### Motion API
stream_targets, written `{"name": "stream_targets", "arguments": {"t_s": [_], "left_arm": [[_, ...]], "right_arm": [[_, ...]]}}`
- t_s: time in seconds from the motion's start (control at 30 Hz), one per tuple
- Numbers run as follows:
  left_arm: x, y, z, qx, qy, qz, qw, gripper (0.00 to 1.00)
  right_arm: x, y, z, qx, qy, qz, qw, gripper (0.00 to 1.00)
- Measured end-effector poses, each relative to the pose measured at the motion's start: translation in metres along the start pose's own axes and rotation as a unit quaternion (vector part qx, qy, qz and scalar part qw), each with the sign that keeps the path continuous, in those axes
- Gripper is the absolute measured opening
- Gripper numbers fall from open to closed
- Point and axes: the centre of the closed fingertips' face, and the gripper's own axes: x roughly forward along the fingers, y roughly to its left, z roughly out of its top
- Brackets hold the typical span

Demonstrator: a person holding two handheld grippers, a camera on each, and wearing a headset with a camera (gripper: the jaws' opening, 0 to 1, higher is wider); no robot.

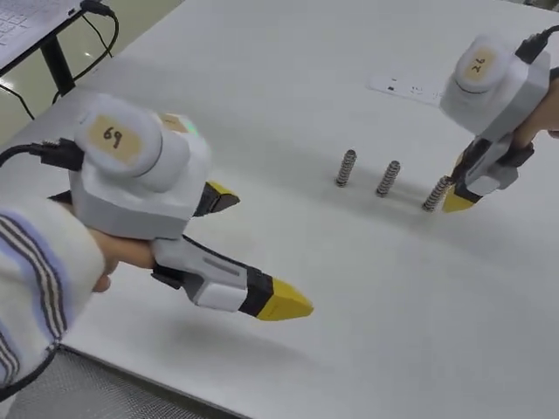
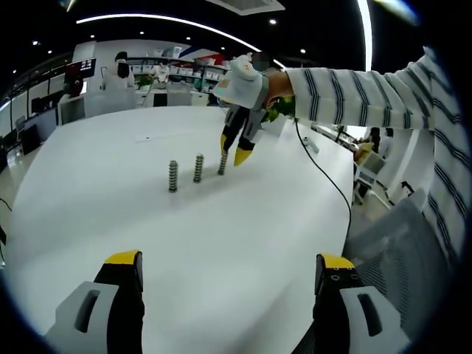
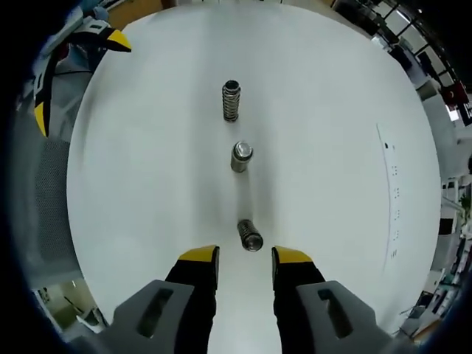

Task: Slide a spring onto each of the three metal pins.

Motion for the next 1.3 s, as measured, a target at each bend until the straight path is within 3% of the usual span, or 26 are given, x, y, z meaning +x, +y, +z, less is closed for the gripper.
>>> {"name": "stream_targets", "arguments": {"t_s": [0.13,0.37,0.6,0.87,0.97,1.0,1.07,1.13,1.17,1.23,1.27,1.3], "left_arm": [[-0.001,0.001,0.007,-0.001,-0.014,0.003,0.9999,0.94],[0.0,0.0,0.007,0.002,-0.013,0.002,0.9999,0.89],[-0.002,-0.002,0.005,0.002,-0.01,0.0,1.0,0.93],[-0.005,-0.001,0.003,0.003,-0.003,-0.004,1.0,0.94],[-0.008,0.0,0.002,0.003,-0.004,-0.004,1.0,0.94],[-0.01,-0.001,0.002,0.005,-0.005,-0.005,1.0,0.94],[-0.012,-0.004,-0.001,0.012,0.0,-0.013,0.9998,0.93],[-0.015,-0.005,-0.003,0.017,0.002,-0.016,0.9997,0.94],[-0.017,-0.005,-0.004,0.017,0.002,-0.017,0.9997,0.94],[-0.019,-0.003,-0.007,0.012,0.004,-0.017,0.9998,0.94],[-0.02,-0.001,-0.009,0.014,0.006,-0.014,0.9998,0.94],[-0.021,0.0,-0.011,0.015,0.006,-0.01,0.9998,0.94]], "right_arm": [[-0.013,0.008,-0.007,0.01,-0.011,-0.004,0.9999,0.29],[-0.029,0.026,-0.018,0.048,-0.053,-0.011,0.9974,0.33],[-0.037,0.051,-0.023,0.087,-0.114,-0.014,0.9896,0.33],[-0.042,0.074,-0.02,0.135,-0.183,-0.026,0.9734,0.45],[-0.044,0.085,-0.014,0.179,-0.233,-0.01,0.9558,0.51],[-0.043,0.09,-0.015,0.183,-0.242,-0.008,0.9527,0.53],[-0.041,0.097,-0.022,0.173,-0.234,-0.012,0.9566,0.57],[-0.039,0.102,-0.027,0.179,-0.239,-0.014,0.9541,0.62],[-0.04,0.103,-0.024,0.195,-0.259,-0.016,0.9458,0.64],[-0.042,0.105,-0.021,0.217,-0.285,-0.025,0.9334,0.68],[-0.041,0.109,-0.021,0.225,-0.287,-0.025,0.9309,0.69],[-0.039,0.114,-0.023,0.225,-0.284,-0.023,0.932,0.69]]}}
